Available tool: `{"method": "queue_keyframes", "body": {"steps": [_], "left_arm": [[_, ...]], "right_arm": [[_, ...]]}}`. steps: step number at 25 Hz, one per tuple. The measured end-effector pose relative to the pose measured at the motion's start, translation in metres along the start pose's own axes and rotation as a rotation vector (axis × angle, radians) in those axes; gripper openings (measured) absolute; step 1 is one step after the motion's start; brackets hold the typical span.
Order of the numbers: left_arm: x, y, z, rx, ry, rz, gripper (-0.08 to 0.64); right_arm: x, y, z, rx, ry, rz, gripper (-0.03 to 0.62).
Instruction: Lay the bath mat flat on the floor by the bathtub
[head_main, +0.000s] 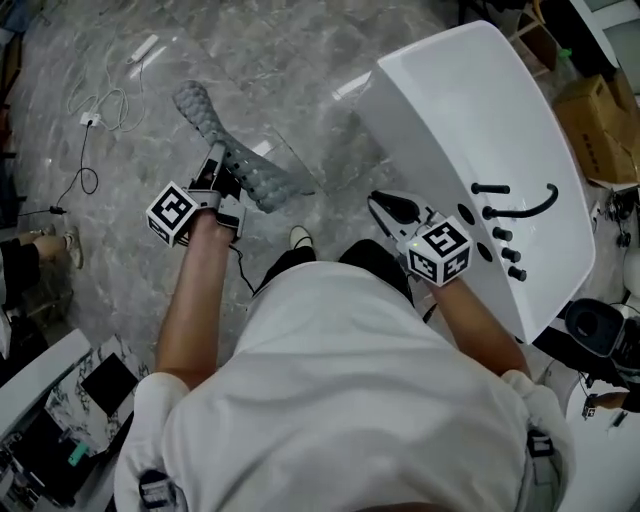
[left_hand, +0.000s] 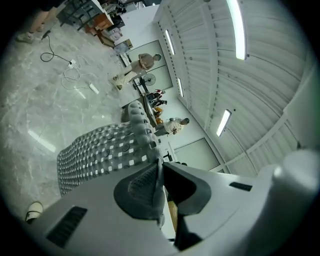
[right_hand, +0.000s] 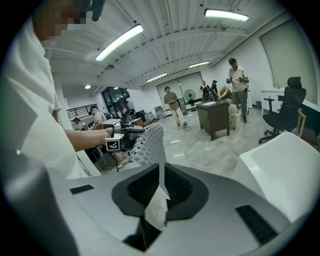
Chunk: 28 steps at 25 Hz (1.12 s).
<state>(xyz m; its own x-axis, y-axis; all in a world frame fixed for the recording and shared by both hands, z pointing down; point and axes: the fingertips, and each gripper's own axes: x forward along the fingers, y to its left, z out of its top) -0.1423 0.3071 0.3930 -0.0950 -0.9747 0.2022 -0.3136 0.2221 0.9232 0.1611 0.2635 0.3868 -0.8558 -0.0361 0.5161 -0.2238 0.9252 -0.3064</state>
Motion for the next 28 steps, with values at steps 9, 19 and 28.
{"method": "queue_keyframes", "body": {"steps": [9, 19, 28], "left_arm": [[0.073, 0.019, 0.029, 0.026, 0.027, 0.042, 0.048], [0.176, -0.001, 0.069, 0.093, -0.012, 0.118, 0.048], [0.249, -0.024, 0.086, 0.103, -0.028, 0.126, 0.046]], "right_arm": [[0.055, -0.055, 0.051, -0.014, 0.025, 0.050, 0.041], [0.099, -0.186, 0.132, -0.066, 0.010, 0.199, 0.040], [0.110, -0.255, 0.156, -0.011, -0.021, 0.196, 0.040]]}}
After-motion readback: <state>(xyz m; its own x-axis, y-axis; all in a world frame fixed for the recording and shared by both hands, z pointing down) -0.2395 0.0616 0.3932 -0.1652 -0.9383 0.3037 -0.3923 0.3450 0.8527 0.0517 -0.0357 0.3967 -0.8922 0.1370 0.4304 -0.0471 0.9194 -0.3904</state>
